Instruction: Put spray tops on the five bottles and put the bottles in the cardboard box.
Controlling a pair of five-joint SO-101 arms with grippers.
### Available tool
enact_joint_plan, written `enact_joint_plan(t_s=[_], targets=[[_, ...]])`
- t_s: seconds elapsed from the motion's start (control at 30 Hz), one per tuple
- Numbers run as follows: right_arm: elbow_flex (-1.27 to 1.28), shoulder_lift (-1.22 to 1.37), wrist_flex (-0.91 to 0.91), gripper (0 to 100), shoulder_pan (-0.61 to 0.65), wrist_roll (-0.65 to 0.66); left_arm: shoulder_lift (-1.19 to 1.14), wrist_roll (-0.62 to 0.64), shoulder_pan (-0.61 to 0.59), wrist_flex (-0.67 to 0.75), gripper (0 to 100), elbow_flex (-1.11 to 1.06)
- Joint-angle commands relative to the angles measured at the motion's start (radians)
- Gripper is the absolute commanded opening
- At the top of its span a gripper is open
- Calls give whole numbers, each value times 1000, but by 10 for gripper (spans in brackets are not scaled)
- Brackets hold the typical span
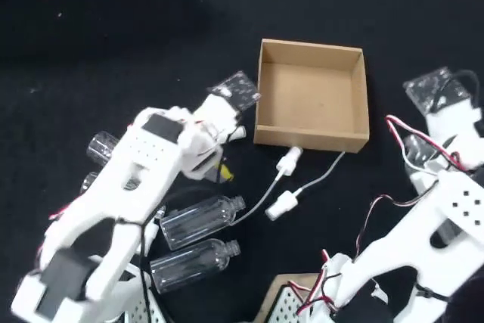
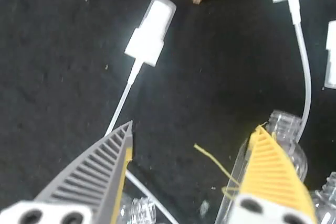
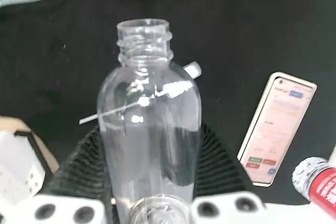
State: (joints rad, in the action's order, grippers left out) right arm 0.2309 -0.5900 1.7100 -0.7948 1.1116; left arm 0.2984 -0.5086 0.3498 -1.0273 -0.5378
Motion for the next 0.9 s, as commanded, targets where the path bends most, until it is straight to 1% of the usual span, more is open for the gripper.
enact_joint_plan(t_s=[0.0, 0.07, 0.2, 0.27, 0.4, 0.63, 0.87], targets=[[48, -47, 8, 10, -54, 72, -78, -78, 54, -2, 327, 122], [87, -54, 8, 10, -77, 106, -107, -109, 73, 8, 326, 130], [140, -74, 6, 10, -107, 155, -172, -115, 71, 103, 328, 134], [159, -84, 6, 10, -109, 172, -203, -117, 70, 126, 329, 134], [186, -104, -8, 10, -109, 180, -249, -117, 70, 167, 326, 145], [275, -130, -81, 10, -109, 178, -307, -117, -12, 247, 326, 176], [306, -140, -106, 10, -109, 178, -393, -118, -25, 334, 326, 180]])
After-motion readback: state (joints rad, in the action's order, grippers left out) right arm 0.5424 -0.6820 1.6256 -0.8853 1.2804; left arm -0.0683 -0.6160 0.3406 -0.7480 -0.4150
